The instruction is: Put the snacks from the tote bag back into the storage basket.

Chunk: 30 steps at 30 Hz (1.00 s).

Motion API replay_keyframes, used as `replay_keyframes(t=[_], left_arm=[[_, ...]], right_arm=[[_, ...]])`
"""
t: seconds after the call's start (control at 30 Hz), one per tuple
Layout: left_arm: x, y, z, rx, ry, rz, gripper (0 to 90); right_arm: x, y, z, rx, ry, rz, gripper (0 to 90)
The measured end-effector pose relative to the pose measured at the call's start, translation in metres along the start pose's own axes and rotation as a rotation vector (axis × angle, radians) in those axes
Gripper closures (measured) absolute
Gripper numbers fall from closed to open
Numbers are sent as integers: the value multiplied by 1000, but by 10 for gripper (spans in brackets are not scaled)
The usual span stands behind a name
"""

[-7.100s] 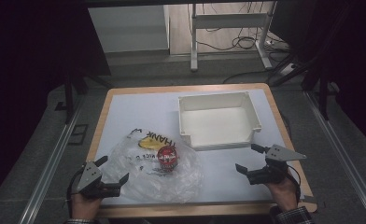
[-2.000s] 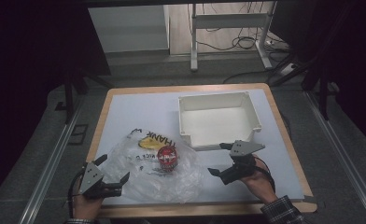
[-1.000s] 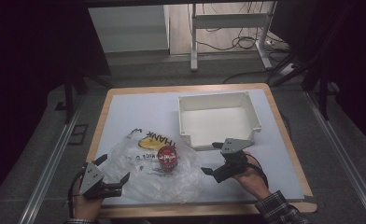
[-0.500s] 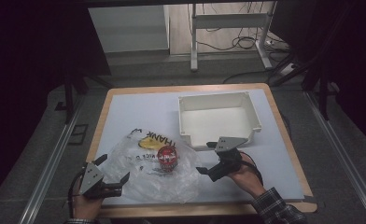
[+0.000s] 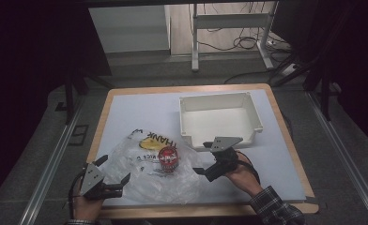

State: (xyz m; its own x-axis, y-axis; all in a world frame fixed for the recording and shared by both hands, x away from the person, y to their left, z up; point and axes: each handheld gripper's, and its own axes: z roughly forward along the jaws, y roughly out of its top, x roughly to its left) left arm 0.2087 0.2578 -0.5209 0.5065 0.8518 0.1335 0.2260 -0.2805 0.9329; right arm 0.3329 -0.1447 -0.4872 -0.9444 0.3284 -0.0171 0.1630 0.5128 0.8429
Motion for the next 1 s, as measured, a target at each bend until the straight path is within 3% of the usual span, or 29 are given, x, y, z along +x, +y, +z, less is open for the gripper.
replay_keyframes(t=[0.5,1.0], left_arm=[[0,0,0,2,1,3,1],[-1,0,0,3,1,4,0]], right_arm=[[1,9,10,13,32,17,5],[4,16,21,27,54,-2,7]])
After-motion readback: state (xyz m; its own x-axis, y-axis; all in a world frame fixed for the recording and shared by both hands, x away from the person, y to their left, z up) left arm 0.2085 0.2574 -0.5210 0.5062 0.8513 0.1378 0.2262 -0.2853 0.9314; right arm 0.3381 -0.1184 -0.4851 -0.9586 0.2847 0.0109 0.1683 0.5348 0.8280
